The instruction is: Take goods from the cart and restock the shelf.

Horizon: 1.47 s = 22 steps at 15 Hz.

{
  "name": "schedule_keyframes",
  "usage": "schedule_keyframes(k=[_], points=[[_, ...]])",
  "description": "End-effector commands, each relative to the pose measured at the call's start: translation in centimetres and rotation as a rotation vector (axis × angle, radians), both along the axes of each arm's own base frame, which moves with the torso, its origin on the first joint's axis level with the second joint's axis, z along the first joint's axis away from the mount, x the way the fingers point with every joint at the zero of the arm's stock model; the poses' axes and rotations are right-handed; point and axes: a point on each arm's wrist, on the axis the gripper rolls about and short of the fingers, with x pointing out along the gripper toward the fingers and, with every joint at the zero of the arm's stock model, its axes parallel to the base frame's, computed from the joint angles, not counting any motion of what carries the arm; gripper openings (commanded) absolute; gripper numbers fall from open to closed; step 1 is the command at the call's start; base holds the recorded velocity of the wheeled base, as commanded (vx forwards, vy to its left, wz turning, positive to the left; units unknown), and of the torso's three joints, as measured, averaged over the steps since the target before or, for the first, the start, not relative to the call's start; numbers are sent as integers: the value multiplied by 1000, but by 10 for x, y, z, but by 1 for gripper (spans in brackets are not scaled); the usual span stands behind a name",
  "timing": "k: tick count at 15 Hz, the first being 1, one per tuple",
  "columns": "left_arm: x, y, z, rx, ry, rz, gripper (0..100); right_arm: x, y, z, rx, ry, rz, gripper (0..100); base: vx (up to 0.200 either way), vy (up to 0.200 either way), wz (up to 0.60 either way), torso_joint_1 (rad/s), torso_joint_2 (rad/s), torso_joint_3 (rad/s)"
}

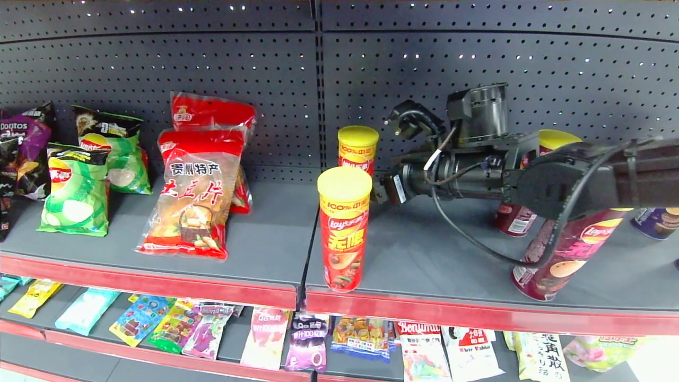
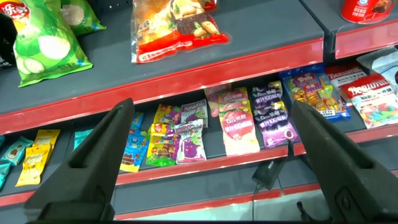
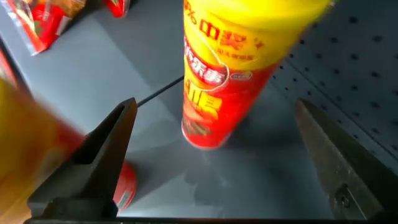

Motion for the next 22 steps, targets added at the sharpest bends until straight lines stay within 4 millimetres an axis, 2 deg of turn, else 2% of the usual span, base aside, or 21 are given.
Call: schedule_keyframes(k=[1,9,10,13,14,16,19,22], points=[[0,0,0,0,3,0,100,-24,-15,20,21,-32,-4,100,0,0,0,0,0,0],[2,0,-6,-1,30,-6,100,-89,-59,53,62,-109,-33,100,0,0,0,0,0,0],[2,0,-6,-1,30,-6,100,-89,-59,53,62,-109,-33,100,0,0,0,0,0,0],[4,0,-11,1,59,-10,100,-124,-80,61,85,-144,-30,100,0,0,0,0,0,0],[4,0,-11,1,62,-11,100,-128,-83,62,88,-149,-30,100,0,0,0,0,0,0],[8,-1,-10,-5,91,-44,100,-177,-117,63,123,-203,-47,100,0,0,0,0,0,0],[18,-2,-8,-13,149,-88,100,-235,-170,49,160,-303,-189,100,0,0,0,0,0,0],[32,-4,-1,-20,170,-132,100,-280,-195,32,261,-350,-316,100,0,0,0,0,0,0]])
